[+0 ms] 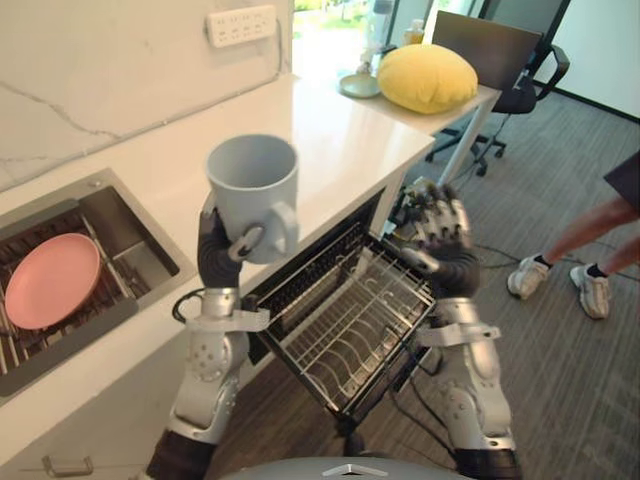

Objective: Walk over to the sink, pick up the cup, carry it to the dishwasher, place the cup inside the dishwasher, then close the dishwasher door

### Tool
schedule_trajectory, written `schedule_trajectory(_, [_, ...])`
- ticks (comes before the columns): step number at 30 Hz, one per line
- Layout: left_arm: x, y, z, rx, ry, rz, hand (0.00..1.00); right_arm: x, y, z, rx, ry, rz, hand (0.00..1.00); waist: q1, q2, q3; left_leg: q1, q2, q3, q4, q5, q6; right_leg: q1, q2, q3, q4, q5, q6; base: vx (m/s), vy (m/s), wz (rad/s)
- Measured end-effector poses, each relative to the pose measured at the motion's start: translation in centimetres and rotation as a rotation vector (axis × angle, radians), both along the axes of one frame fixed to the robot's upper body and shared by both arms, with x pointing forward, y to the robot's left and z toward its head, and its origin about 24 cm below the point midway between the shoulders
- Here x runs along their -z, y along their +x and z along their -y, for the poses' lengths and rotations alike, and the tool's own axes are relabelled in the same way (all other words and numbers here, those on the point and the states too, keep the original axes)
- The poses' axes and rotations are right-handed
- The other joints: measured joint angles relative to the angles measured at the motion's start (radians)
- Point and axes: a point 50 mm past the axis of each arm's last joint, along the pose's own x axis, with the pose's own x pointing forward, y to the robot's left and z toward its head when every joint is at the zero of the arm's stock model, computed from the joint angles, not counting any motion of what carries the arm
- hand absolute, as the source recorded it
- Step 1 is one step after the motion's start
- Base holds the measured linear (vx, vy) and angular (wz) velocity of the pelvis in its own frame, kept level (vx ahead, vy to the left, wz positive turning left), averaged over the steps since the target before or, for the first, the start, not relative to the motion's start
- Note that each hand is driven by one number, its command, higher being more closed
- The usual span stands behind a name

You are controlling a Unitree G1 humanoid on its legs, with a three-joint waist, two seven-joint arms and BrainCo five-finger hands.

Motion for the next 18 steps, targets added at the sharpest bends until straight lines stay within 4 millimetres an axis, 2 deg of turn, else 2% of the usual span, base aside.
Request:
schedule_trajectory(5, [-0.2, 0.5, 0.7, -0.058, 0.048, -0.006, 1.0, -1.1, 0.1, -0.8, -0.054, 0.035, 0.041, 0.0, -0.004, 0.0, 0.0, 0.005, -0.011, 0.009, -0.001, 0.001, 0.008, -0.002, -0.003, 0.012, 0.0, 0.015, -0.001, -0.07, 0.008, -0.08])
schedule_trajectory(10, [1.5, 1.2, 1.7, -0.102, 0.128, -0.092, 1.0, -1.0, 0.1, -2.4, -0.148, 0.067, 0.02, 0.0, -0.003, -0.001, 0.001, 0.002, -0.016, 0.028, 0.0, 0.001, 0.016, -0.005, -0.007, 0.025, 0.0, 0.024, -0.003, -0.12, 0.007, -0.12])
schedule_trajectory(18, [1.3, 1.4, 3.2, -0.068, 0.195, -0.063, 1.0, -1.7, 0.5, -2.7, -0.207, 0.114, 0.034, 0.0, -0.007, -0.002, 0.0, 0.004, -0.013, 0.032, 0.0, 0.012, 0.011, -0.012, -0.003, 0.027, 0.0, 0.027, -0.001, -0.06, -0.023, -0.02])
